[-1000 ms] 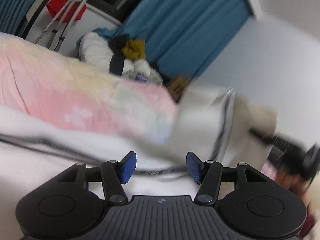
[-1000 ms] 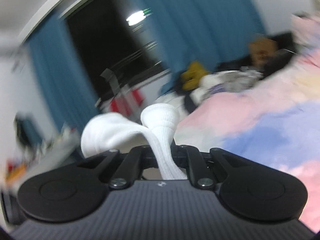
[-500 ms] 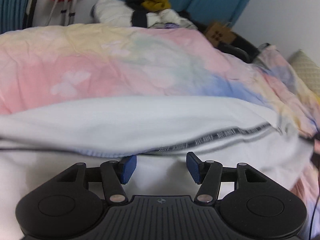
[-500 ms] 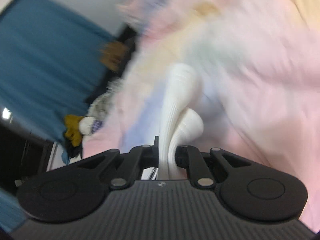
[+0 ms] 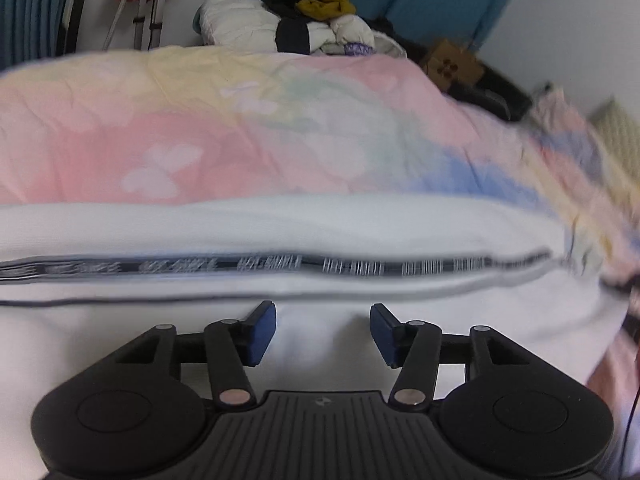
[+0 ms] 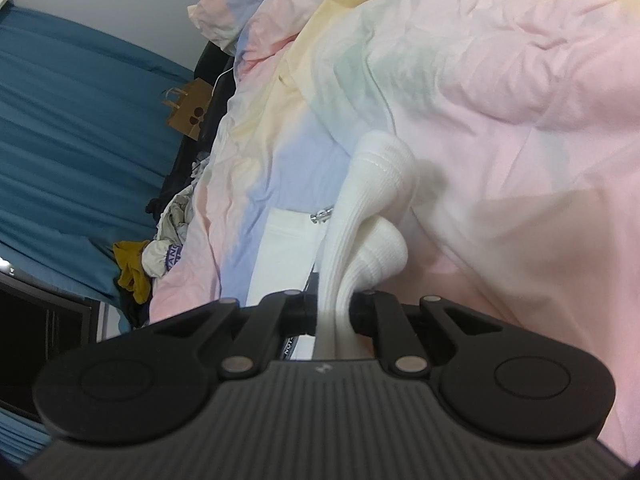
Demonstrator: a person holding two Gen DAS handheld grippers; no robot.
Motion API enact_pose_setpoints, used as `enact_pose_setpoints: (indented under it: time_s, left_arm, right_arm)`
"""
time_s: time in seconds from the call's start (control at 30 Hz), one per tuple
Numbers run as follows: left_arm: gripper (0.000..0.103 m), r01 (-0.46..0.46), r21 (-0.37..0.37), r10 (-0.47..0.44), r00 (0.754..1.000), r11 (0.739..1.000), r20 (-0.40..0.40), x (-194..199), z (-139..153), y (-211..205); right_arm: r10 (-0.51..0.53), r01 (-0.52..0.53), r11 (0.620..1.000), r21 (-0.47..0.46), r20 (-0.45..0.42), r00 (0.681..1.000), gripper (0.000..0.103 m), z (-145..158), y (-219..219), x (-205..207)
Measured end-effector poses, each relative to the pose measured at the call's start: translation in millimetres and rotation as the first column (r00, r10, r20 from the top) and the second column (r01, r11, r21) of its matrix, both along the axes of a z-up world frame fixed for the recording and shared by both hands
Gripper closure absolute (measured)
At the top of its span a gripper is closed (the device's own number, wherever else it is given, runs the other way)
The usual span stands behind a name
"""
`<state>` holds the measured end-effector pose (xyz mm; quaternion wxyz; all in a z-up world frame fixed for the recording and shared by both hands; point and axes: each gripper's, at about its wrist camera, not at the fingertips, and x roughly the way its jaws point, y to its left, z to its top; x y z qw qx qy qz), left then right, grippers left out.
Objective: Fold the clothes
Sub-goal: 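Carry the ribbed cuff with the right gripper over the folded legs toward the waistband, then lay the cuff on the waistband and open the right gripper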
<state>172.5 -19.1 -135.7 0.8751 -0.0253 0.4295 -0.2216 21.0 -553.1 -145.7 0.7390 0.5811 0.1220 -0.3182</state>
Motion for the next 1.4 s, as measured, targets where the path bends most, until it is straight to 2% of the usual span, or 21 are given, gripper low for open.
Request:
enact_pose_setpoints:
  time_s: [0.13,0.23,0.33,0.47,0.57,0.67,0.73,0.77,0.83,0.9,0.97,1.0,1.03,1.1,1.13,1.17,1.2,1.27,1.3,1.33,1.4]
  left_arm:
    - [0.033,-0.015,0.088,0.013,0.999,0.996,0.031,-32,15,12]
    - [0.032,-0.062,0.110,0.061,0.998,0.992,0.015,-42,9,25]
    - [0.031,-0.092,0.072,0.091,0.996,0.993,0.005,-43,0,38]
    - [0.032,-0.128,0.071,0.127,0.992,0.989,0.018,-58,25,56]
    - [0.030,-0.158,0.064,0.153,0.986,0.985,0.073,-80,51,76]
    - [0.028,-0.188,-0.001,0.186,0.974,0.982,0.126,-96,67,99]
    - [0.028,-0.205,-0.075,0.214,0.967,0.976,0.141,-102,73,115]
    - [0.028,-0.203,-0.120,0.219,0.966,0.972,0.137,-102,75,121]
    - [0.028,-0.194,-0.206,0.223,0.966,0.959,0.128,-100,79,131]
    - [0.028,-0.165,-0.263,0.205,0.970,0.951,0.133,-98,83,136]
    - [0.028,-0.157,-0.302,0.205,0.969,0.940,0.135,-98,83,141]
    - [0.028,-0.161,-0.314,0.211,0.969,0.936,0.130,-97,83,144]
    - [0.028,-0.167,-0.323,0.216,0.969,0.931,0.122,-97,81,147]
    - [0.028,-0.183,-0.334,0.228,0.968,0.925,0.102,-95,77,152]
    - [0.028,-0.192,-0.337,0.235,0.968,0.922,0.091,-94,75,154]
    - [0.028,-0.202,-0.341,0.242,0.967,0.918,0.080,-93,73,156]
    - [0.028,-0.209,-0.344,0.249,0.966,0.915,0.073,-92,72,158]
    - [0.028,-0.214,-0.357,0.257,0.963,0.909,0.076,-92,74,162]
    - [0.028,-0.207,-0.367,0.253,0.964,0.907,0.082,-92,74,164]
    - [0.027,-0.200,-0.378,0.249,0.965,0.904,0.086,-92,75,166]
    - [0.027,-0.196,-0.398,0.244,0.967,0.896,0.073,-90,72,168]
  right_arm:
    - [0.031,-0.031,0.998,-0.048,0.002,1.000,0.093,12,5,2]
    - [0.045,-0.044,0.995,-0.086,-0.002,0.999,0.093,19,11,2]
    - [0.075,-0.075,0.989,-0.131,-0.004,0.997,0.093,30,16,5]
    - [0.137,-0.141,0.961,-0.237,-0.036,0.990,0.093,48,29,14]
    - [0.181,-0.191,0.922,-0.337,-0.060,0.982,0.093,65,45,19]
    - [0.236,-0.249,0.836,-0.489,-0.090,0.968,0.093,86,73,27]
    - [0.295,-0.286,0.725,-0.627,-0.093,0.951,0.093,104,106,29]
    - [0.331,-0.303,0.640,-0.706,-0.102,0.938,0.093,113,129,30]
    - [0.424,-0.330,0.423,-0.844,-0.138,0.895,0.093,128,184,30]
    - [0.542,-0.383,0.204,-0.901,-0.222,0.810,0.093,123,246,28]
    - [0.632,-0.409,-0.022,-0.912,-0.330,0.701,0.093,115,307,26]
    - [0.657,-0.436,-0.127,-0.891,-0.405,0.636,0.093,105,337,28]
    - [0.668,-0.489,-0.218,-0.844,-0.495,0.556,0.093,88,362,31]
    - [0.657,-0.585,-0.391,-0.710,-0.661,0.363,0.093,48,406,36]
    - [0.625,-0.606,-0.470,-0.641,-0.727,0.284,0.094,28,421,36]
    - [0.581,-0.614,-0.542,-0.573,-0.784,0.218,0.094,7,432,35]
    - [0.530,-0.593,-0.599,-0.538,-0.822,0.210,0.093,-8,439,31]
    - [0.490,-0.552,-0.647,-0.526,-0.842,0.228,0.093,-11,441,27]
    - [0.507,-0.556,-0.634,-0.537,-0.832,0.224,0.093,-5,437,27]
    - [0.542,-0.573,-0.603,-0.555,-0.812,0.216,0.093,4,433,28]
    - [0.567,-0.581,-0.592,-0.559,-0.801,0.192,0.093,9,430,25]
